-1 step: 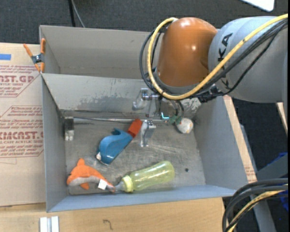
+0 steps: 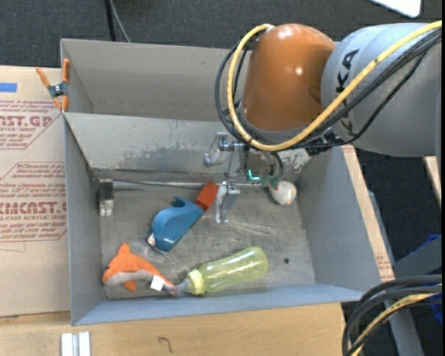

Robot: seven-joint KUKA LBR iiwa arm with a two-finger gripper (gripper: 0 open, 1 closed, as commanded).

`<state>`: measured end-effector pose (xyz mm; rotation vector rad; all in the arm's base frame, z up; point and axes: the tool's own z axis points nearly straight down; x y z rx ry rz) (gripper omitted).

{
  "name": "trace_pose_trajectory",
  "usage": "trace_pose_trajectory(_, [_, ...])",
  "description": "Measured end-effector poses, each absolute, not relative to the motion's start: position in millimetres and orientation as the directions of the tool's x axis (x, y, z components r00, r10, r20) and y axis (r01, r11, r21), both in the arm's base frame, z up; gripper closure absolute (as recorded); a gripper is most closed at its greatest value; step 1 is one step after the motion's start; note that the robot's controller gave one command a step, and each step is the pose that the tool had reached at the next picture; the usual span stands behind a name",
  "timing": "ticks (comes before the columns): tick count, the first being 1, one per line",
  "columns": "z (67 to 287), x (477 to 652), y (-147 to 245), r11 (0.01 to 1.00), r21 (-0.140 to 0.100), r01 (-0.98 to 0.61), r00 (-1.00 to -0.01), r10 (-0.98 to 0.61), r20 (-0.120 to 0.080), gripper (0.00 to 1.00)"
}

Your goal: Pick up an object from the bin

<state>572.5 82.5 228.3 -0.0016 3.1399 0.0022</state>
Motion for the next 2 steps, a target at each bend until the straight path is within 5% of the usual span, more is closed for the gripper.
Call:
trace_pose_trajectory(1, [193.2, 581.1, 94.6, 0.999, 0.001, -0.046, -0.999, -0.046, -0.011, 0.0])
trace_pose_trajectory(2, [88.4, 572.3, 106.0, 0.994, -0.005, -0.112, -0.993, -0.112, -0.021, 1.0])
